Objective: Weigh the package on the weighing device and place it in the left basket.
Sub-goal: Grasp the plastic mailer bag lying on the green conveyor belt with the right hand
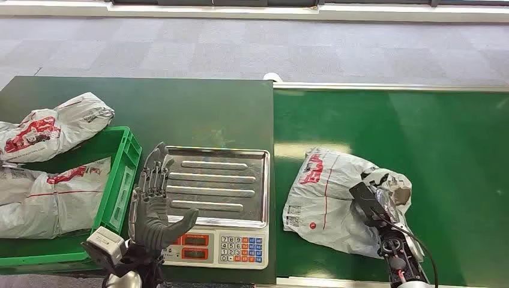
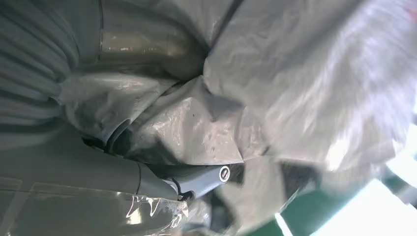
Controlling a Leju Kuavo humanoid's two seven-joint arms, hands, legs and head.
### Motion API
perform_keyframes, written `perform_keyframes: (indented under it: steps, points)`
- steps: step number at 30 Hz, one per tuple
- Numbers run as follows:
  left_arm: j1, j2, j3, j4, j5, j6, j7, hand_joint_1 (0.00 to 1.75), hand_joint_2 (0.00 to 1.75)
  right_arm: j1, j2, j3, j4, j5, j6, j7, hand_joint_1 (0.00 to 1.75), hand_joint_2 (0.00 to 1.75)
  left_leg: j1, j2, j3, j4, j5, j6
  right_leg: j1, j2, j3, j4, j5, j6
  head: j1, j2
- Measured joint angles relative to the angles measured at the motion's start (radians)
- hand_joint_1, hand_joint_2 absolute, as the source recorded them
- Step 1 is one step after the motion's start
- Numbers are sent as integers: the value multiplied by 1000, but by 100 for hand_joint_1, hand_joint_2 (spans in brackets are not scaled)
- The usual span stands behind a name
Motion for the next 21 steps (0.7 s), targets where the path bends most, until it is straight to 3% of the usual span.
perform_keyframes:
  steps: [5, 9, 13, 17, 21]
  points:
    - [23, 0, 10, -14, 0, 0, -4, 0, 175, 36, 20, 15, -148, -40, 2, 23, 151, 175, 0, -13, -13, 0, 3, 1, 0, -14, -7, 0, -1, 0, 1, 0]
    - [26, 0, 15, -16, -1, -5, -7, 0, 175, 77, 36, 22, -257, -103, -58, -37, 140, 175, -1, -15, -18, 0, 3, 1, -1, -15, -12, 0, -1, 1, 0, 0]
    - [21, -1, 15, -14, -2, -15, -11, 0, 175, 143, 51, 43, -467, -161, -99, -53, 139, 175, -1, -16, -21, 0, 3, 1, -1, -16, -15, 0, -1, 1, 1, 0]
    - [5, -2, 6, -3, 3, -14, -15, 0, 175, 196, 63, 108, -643, -148, -100, -32, 140, 175, -1, -14, -22, 0, 3, 1, -1, -16, -16, 0, -1, 1, 0, 0]
    - [-13, -1, -10, 13, 10, -6, -22, 0, 175, 207, 76, 192, -718, -119, -89, -10, 140, 175, -1, -14, -21, 0, 4, 1, -1, -16, -16, 0, -1, 1, 0, 0]
